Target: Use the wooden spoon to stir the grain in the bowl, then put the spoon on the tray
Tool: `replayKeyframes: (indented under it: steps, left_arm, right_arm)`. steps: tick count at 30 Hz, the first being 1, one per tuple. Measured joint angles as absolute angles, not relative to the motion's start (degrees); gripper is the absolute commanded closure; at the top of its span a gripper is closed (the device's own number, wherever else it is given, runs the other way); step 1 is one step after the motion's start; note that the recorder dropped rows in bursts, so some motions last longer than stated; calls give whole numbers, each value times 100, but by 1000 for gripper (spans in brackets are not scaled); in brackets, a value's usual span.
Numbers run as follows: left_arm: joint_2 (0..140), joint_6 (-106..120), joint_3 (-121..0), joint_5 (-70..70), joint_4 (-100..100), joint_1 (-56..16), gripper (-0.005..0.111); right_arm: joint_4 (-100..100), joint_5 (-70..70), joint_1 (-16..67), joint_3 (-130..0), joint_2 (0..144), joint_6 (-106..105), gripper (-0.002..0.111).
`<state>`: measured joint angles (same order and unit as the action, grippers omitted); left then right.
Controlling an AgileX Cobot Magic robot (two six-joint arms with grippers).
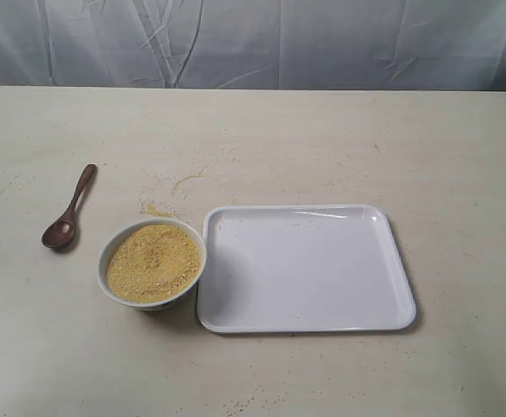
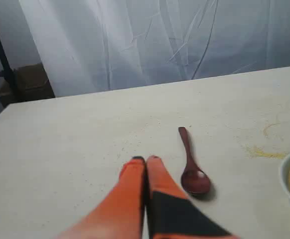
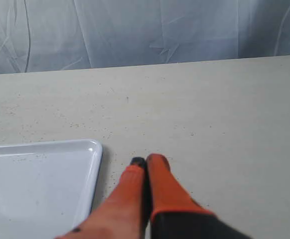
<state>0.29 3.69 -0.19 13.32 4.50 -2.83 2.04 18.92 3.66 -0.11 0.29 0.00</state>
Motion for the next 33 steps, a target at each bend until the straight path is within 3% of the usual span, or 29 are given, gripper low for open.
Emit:
replayKeyframes:
  steps: [11,33]
  left_arm:
    - [29,369,-19,667,1785,-283,107]
    - [133,-268,-230,-532,-2318,-283,107]
  right_arm:
    - [204,1892,366,-11,29,0,107]
    - [204,1892,366,-11,29,0,107]
